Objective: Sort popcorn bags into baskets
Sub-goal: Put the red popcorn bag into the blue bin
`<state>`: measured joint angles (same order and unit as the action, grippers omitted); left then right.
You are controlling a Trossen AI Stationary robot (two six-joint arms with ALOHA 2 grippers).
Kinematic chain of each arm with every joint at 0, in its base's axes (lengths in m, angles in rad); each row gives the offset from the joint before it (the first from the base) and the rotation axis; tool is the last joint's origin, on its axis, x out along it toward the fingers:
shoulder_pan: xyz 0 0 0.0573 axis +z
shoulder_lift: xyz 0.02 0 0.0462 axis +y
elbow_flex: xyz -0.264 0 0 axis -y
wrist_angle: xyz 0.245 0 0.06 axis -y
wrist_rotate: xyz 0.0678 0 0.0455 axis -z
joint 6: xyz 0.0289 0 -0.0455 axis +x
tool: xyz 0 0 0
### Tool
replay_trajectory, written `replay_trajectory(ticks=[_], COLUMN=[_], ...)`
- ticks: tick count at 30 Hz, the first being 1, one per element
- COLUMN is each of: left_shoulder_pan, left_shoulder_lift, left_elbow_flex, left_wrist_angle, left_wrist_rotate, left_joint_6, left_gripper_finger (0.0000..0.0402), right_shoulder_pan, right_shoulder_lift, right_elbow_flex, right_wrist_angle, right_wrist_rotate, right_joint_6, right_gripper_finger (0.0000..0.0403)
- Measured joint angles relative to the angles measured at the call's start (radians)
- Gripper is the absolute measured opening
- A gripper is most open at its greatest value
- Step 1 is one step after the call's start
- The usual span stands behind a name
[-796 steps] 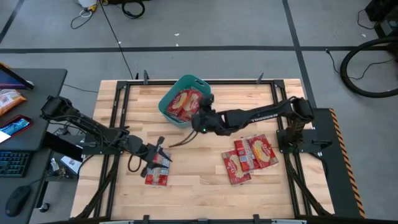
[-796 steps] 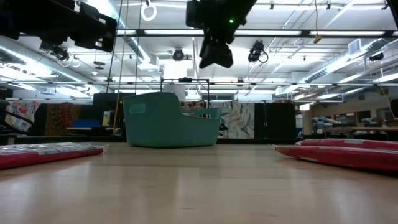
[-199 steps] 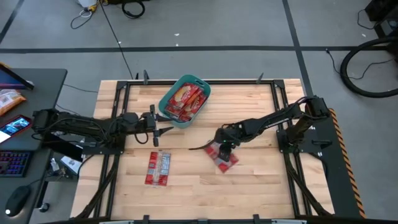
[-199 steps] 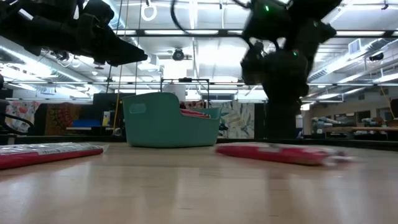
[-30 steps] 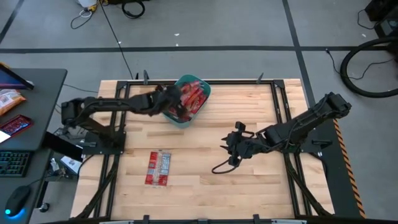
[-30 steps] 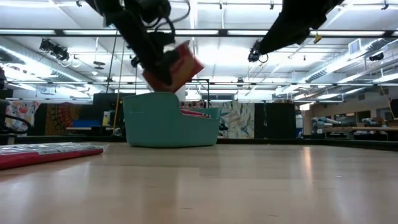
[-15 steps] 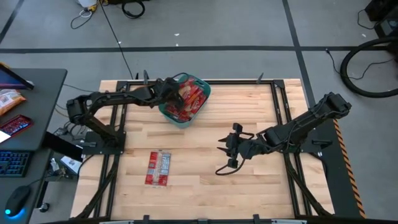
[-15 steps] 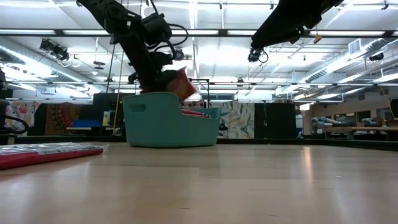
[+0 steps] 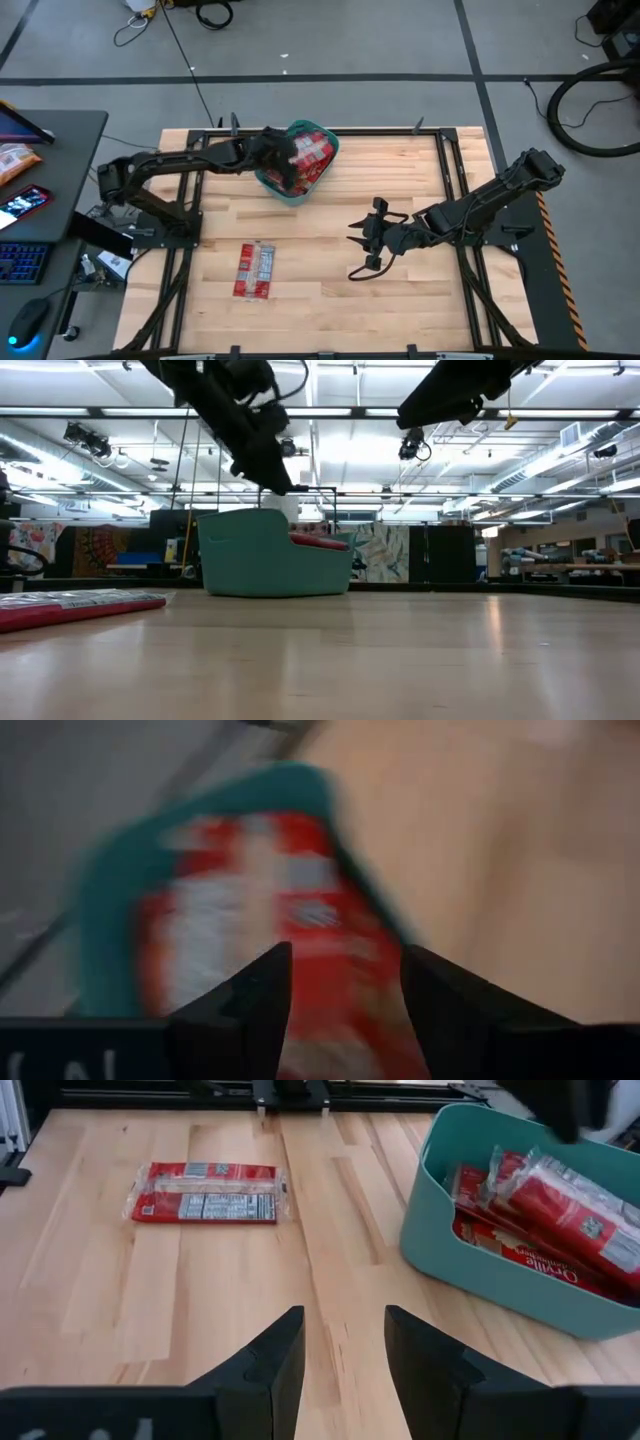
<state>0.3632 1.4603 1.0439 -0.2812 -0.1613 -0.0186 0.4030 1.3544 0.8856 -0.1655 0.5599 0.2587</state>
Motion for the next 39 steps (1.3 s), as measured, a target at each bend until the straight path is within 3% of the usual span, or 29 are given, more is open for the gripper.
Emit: replay_trajectory(ticks=[5, 9, 16, 21, 27, 33, 39], left_shoulder_pan=[-0.098, -0.219, -0.399, -0.55, -0.711, -0.869, -0.987], left_shoulder_lift=[-0.038, -0.033, -0.028, -0.021, -0.021, -0.02, -0.018], left_elbow_flex=[0.0, -0.001, -0.003, -0.053, -0.153, -0.201, -0.202], left_wrist_angle=[-0.122, -0.195, -0.311, -0.307, -0.289, -0.27, -0.272], left_wrist_rotate=[0.344, 0.401, 0.398, 0.36, 0.283, 0.182, 0.018], left_joint_6=[0.114, 0.131, -0.026, -0.143, -0.404, -0.679, -0.84], left_gripper_finger=[0.0192, 0.0192, 0.0192, 0.0192, 0.0192, 0.0192, 0.0192], right_shoulder_pan=[0.0, -0.008, -0.045, -0.086, -0.143, -0.219, -0.272], right_shoulder_lift=[0.0, 0.001, 0.002, 0.002, 0.002, 0.002, 0.002], right_elbow_flex=[0.0, 0.0, 0.0, 0.0, 0.0, 0.0, 0.0], right_wrist_angle=[0.0, 0.0, 0.061, 0.141, 0.264, 0.311, 0.339], right_wrist_rotate=[0.006, 0.025, 0.035, 0.027, 0.008, -0.141, -0.245], right_joint_6=[-0.03, -0.093, -0.223, -0.384, -0.5, -0.521, -0.524], right_gripper_finger=[0.0144, 0.0144, 0.0144, 0.0144, 0.0144, 0.0144, 0.0144])
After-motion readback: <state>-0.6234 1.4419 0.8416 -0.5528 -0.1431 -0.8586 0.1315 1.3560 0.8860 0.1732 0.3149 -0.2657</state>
